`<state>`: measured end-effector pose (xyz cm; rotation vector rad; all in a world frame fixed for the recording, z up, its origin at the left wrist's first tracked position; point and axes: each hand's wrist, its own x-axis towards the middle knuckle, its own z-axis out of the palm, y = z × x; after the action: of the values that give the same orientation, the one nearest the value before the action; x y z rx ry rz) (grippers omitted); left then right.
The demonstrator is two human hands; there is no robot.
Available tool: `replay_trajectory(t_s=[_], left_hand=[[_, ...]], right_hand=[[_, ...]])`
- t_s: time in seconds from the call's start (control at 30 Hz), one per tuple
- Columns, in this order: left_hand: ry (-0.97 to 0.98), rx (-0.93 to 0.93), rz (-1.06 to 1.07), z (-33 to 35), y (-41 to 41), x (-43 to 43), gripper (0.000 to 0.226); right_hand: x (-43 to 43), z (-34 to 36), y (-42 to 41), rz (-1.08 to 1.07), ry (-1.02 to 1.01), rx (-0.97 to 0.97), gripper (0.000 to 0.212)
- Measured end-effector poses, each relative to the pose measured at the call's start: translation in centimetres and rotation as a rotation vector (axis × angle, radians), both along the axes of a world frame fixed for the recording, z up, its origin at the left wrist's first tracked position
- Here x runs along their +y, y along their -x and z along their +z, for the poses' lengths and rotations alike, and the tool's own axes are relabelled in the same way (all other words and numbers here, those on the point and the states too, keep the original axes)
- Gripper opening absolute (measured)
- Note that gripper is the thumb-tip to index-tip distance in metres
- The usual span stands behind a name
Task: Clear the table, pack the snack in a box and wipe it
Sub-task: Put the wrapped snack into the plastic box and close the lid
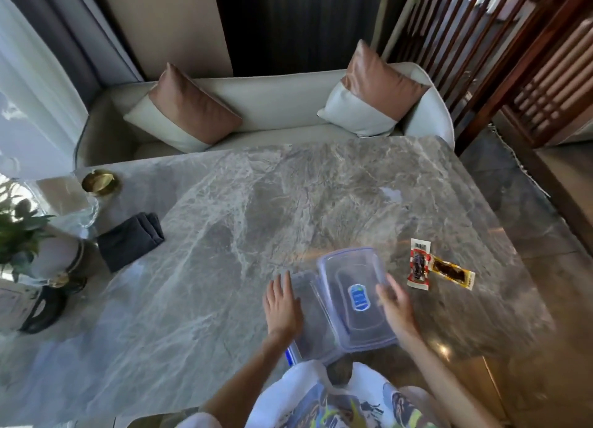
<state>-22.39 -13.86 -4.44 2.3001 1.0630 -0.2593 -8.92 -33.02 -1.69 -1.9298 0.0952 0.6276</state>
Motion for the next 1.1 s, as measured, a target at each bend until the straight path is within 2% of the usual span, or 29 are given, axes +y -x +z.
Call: replay_trajectory(t_s=[0.07, 0.13, 0.23, 0.33, 0.5, 0.63, 0.73, 0.83, 0.9, 1.0, 1.1], left_hand=[[-0.050, 0.084, -0.104, -0.3, -1.3, 2.3, 0.065], [0.024, 0.166, -0.128, -0.6, -1.8, 4.3, 0.051], [0.015, 0.163, -0.005, -1.2, -0.9, 5.4, 0.030], [0.014, 0.118, 0.164, -1.4, 1.0, 4.9, 0.031], [0.109, 0.016, 0.548, -1.9, 5.1, 3.4, 0.027], [0.151, -0.058, 0.680, -2.0, 6.8, 2.6, 0.021], [0.166, -0.095, 0.731, -1.8, 7.0, 2.3, 0.024], [0.173, -0.104, 0.752, -1.4, 7.1, 2.0, 0.027], [0.182, -0.103, 0.751, -1.3, 7.3, 2.1, 0.030], [0.208, -0.120, 0.735, -1.2, 7.5, 2.2, 0.036], [0.248, -0.152, 0.727, -1.0, 7.5, 2.1, 0.036]], right_hand=[[-3.6, -0.7, -1.1, -0.127, 0.068, -0.001, 0.049], [-6.6, -1.7, -1.5, -0.231, 0.124, 0.007, 0.048], [-9.1, -3.5, -1.3, -0.305, 0.200, 0.061, 0.047], [-8.5, -4.8, -0.9, -0.304, 0.204, 0.119, 0.046], [-3.6, -5.4, -1.1, -0.171, 0.168, 0.187, 0.046], [0.1, -5.8, -1.3, -0.040, 0.197, 0.203, 0.046], [1.8, -6.2, -1.0, 0.068, 0.291, 0.145, 0.046], [2.4, -6.8, -1.2, 0.251, 0.512, 0.048, 0.051], [2.8, -6.8, -1.3, 0.377, 0.610, 0.072, 0.060], [2.5, -6.2, -1.2, 0.466, 0.677, 0.049, 0.068], [1.5, -5.4, -0.6, 0.549, 0.648, -0.001, 0.070]])
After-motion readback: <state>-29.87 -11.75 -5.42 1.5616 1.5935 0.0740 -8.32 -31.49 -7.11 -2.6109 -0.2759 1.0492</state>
